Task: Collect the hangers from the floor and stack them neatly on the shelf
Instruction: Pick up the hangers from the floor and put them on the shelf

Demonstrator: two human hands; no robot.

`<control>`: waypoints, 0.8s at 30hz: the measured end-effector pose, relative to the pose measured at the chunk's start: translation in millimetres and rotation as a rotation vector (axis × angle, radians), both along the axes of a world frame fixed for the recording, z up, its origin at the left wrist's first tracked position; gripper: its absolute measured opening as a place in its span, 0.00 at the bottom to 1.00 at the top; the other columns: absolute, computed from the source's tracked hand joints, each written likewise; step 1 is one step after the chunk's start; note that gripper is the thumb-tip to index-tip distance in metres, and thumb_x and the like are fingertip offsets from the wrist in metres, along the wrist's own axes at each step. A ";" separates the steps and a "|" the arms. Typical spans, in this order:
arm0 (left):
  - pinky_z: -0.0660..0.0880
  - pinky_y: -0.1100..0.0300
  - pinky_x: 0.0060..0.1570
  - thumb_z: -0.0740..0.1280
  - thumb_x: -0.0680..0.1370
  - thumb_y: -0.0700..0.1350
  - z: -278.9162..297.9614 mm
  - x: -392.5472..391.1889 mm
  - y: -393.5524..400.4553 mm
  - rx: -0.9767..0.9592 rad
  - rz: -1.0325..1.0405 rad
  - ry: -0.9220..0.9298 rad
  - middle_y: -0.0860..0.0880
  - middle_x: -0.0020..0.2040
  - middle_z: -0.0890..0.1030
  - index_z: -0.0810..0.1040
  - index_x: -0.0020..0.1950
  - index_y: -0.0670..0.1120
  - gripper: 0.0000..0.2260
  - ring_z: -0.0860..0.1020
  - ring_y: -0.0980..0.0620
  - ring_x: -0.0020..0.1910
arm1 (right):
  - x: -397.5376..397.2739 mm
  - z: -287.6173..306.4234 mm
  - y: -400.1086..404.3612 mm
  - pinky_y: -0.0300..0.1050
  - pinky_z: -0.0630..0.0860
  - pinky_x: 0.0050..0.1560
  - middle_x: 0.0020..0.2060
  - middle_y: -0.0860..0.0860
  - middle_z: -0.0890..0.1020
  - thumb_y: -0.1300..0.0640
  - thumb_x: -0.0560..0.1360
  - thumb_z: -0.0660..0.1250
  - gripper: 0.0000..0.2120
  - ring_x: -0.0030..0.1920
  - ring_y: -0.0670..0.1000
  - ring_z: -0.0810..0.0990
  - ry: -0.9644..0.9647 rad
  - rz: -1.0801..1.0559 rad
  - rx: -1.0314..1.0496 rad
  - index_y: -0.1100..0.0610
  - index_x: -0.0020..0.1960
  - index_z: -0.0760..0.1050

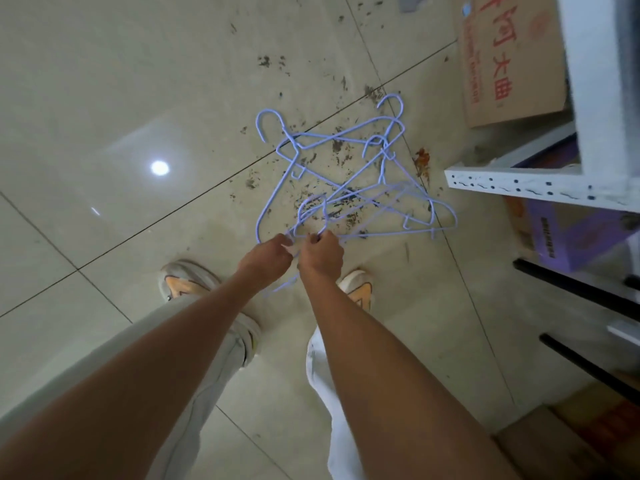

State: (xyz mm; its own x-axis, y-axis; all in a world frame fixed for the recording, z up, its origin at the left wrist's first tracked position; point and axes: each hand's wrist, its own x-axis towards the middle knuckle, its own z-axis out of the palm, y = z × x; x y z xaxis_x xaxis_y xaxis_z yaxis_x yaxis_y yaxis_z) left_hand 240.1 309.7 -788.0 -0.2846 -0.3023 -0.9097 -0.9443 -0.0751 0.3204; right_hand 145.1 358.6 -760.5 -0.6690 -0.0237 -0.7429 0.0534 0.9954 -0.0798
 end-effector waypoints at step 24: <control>0.58 0.61 0.26 0.55 0.83 0.45 184.1 29.6 -12.8 -0.208 1.356 0.198 0.52 0.25 0.62 0.77 0.38 0.43 0.18 0.59 0.53 0.26 | -41.1 -8.9 -81.2 0.45 0.66 0.33 0.36 0.55 0.80 0.52 0.80 0.58 0.15 0.39 0.59 0.79 0.080 0.350 -0.193 0.58 0.41 0.77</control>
State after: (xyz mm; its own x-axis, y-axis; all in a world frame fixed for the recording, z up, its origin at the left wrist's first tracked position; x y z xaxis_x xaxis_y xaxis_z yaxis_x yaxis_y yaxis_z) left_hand 269.7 296.9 -603.9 0.2199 -0.5671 -0.7937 -0.1109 -0.8229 0.5572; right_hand 104.1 277.3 -769.4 -0.6512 -0.3943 -0.6484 -0.2998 0.9186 -0.2575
